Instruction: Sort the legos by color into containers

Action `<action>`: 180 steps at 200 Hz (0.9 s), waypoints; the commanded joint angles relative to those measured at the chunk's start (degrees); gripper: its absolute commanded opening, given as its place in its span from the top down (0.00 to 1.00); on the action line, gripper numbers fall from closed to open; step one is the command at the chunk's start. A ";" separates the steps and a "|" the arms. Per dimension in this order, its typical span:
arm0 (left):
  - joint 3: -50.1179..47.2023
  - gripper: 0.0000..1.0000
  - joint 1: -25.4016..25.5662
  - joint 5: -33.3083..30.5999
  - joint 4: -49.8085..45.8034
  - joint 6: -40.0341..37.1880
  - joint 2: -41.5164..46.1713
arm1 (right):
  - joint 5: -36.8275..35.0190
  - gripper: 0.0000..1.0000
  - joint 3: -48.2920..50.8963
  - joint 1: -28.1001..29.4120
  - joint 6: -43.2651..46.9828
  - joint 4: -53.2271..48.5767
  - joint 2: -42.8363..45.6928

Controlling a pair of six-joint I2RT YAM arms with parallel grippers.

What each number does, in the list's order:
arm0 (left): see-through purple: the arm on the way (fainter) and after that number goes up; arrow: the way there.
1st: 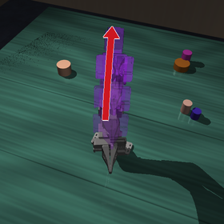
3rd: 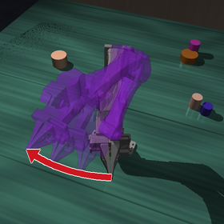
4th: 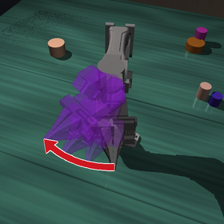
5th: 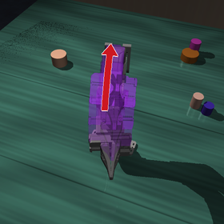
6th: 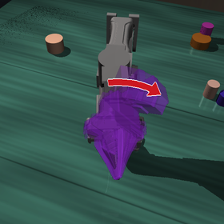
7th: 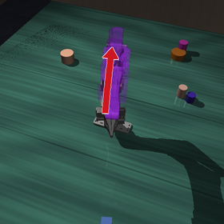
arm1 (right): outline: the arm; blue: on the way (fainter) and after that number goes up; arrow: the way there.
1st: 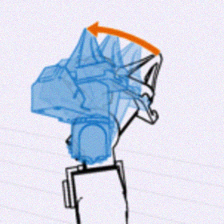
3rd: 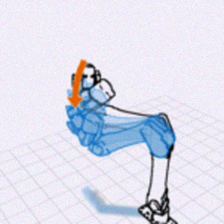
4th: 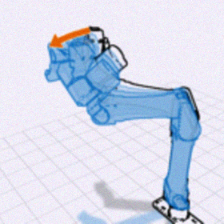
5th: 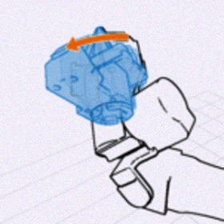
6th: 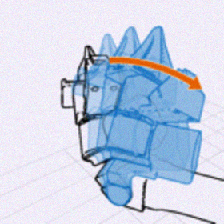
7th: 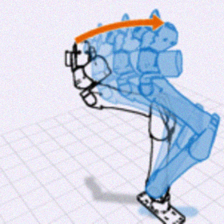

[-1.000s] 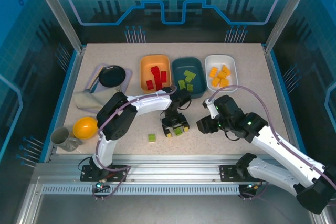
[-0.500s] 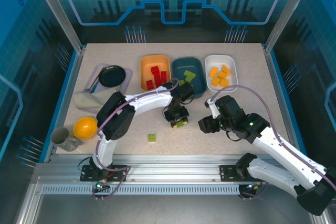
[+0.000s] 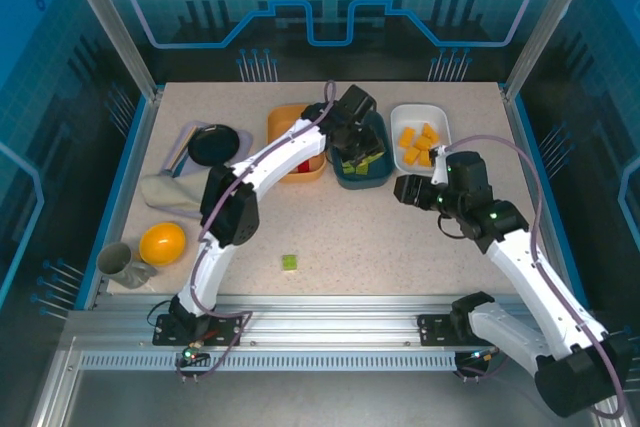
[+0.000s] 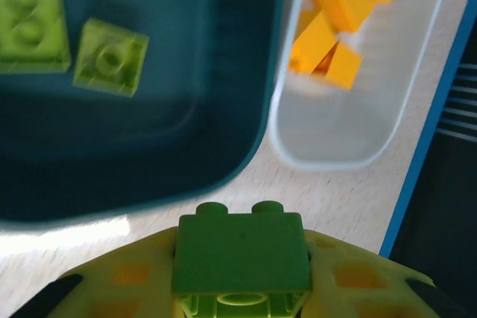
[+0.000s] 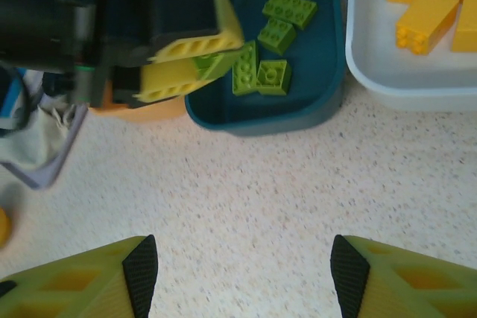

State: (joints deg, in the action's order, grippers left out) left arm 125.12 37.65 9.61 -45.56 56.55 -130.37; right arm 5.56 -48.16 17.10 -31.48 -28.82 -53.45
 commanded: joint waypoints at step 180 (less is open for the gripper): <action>-12.75 0.30 -6.28 -8.29 0.03 -0.23 14.85 | -2.26 0.34 -9.48 13.59 15.31 -1.27 -12.28</action>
State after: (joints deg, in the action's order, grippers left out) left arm 121.58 32.38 11.11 -41.69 57.41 -129.91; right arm 6.68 -54.13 22.33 -27.14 -26.55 -62.59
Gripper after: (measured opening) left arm 0.696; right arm 0.659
